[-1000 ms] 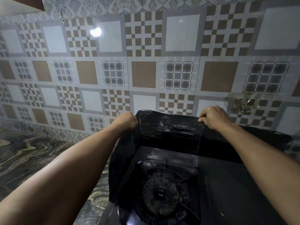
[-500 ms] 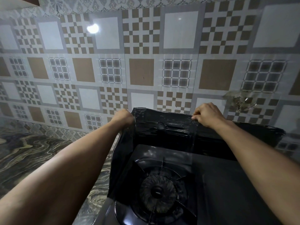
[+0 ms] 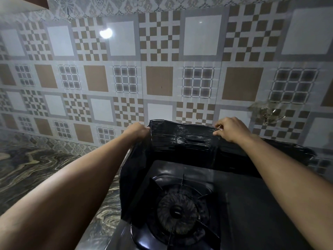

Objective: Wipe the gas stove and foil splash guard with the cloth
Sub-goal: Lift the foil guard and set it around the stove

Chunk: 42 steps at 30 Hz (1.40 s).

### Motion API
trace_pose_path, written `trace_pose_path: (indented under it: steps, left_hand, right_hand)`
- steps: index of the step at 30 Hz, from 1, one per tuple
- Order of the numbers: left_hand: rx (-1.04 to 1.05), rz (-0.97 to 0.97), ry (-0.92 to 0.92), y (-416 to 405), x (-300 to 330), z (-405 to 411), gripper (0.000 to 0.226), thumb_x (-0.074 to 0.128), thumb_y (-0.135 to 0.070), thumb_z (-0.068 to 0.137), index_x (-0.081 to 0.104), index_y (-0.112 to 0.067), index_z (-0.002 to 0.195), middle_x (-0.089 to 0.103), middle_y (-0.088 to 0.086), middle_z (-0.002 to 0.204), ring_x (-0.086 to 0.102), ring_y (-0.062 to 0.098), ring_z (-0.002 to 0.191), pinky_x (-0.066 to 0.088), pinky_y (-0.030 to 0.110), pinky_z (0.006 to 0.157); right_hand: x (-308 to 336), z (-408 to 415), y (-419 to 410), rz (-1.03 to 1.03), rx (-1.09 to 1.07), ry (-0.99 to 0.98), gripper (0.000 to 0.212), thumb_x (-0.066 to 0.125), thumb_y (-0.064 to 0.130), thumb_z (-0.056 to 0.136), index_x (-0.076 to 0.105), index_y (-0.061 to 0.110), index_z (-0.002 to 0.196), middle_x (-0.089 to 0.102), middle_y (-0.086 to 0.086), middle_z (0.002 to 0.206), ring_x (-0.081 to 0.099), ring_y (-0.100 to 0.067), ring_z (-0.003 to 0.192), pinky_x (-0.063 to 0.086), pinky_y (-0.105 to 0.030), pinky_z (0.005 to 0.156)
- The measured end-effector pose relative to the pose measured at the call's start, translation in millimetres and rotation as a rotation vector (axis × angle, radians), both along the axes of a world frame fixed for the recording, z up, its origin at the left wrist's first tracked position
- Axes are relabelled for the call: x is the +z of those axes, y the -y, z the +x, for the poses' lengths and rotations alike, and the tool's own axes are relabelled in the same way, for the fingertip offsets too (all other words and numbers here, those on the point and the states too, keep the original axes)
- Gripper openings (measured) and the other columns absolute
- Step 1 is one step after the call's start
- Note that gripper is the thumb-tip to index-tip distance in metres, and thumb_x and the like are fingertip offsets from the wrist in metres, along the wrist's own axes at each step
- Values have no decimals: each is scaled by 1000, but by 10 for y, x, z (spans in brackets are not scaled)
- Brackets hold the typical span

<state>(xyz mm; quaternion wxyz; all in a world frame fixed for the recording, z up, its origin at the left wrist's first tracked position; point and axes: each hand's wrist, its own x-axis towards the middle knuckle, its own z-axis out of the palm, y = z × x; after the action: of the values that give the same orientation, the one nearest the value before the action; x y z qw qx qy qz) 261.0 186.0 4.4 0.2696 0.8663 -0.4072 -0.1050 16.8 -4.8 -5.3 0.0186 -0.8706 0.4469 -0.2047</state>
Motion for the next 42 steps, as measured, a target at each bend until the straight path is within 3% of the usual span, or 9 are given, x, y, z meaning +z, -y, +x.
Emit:
trace_pose_path:
  steps: [4,9,12,18,23,27,31,38,42]
  left_hand:
    - [11,19,-10,-103,49,-55,60,40,-42,101,55,11,124,54,26,131,54,37,118,44,37,96]
    - [19,23,-87,-228,105,-56,73,45,-52,96,44,8,137,43,25,144,45,39,129,40,39,104]
    - [43,-13,-151,-313,104,37,82,54,-62,87,46,1,139,43,22,146,46,39,129,42,43,105]
    - [0,23,-109,-487,183,21,67,50,-54,93,48,-4,139,40,22,148,41,37,134,35,41,109]
    - [57,106,-103,-660,195,91,60,68,-45,86,58,-1,125,56,18,130,57,34,116,48,39,94]
    - [67,174,-149,-798,241,120,41,72,-37,83,59,-2,100,63,20,108,65,39,96,58,49,77]
    - [89,188,-189,-897,259,141,46,72,-43,82,59,-7,108,64,20,113,65,38,97,57,51,80]
    - [72,165,-201,-1064,275,68,51,70,-51,81,54,-9,105,60,20,121,62,39,104,55,51,83]
    - [68,136,-227,-1271,270,50,74,72,-61,73,58,-4,119,63,19,115,65,38,96,57,52,77]
  right_hand:
    - [-11,-43,-37,8,-16,-23,57,80,34,75,61,19,127,64,-12,123,59,-32,110,50,-39,90]
    - [9,-77,-54,30,-43,-13,63,82,25,74,57,18,131,65,-9,124,61,-29,110,51,-39,89]
    - [49,-71,-72,26,-57,-16,63,82,24,74,57,19,132,65,-9,124,60,-30,110,51,-38,89]
    - [60,-55,-129,22,-64,-37,63,81,21,76,55,16,133,62,-10,126,60,-31,111,50,-38,89]
    - [47,-68,-183,25,-75,-86,62,80,17,77,54,17,134,62,-12,126,60,-32,110,51,-38,87]
    - [41,-81,-205,8,-99,-104,61,78,16,78,54,19,134,60,-12,129,60,-33,111,49,-37,85]
    - [69,-59,-247,7,-101,-96,61,78,19,79,54,18,134,60,-11,129,59,-32,112,48,-36,84]
    - [163,-34,-482,-1,-59,-57,61,77,19,79,53,15,135,62,-12,126,60,-33,110,51,-38,87]
    - [225,-74,-755,-12,-30,-36,63,78,21,79,52,16,136,63,-11,125,60,-32,110,51,-41,90]
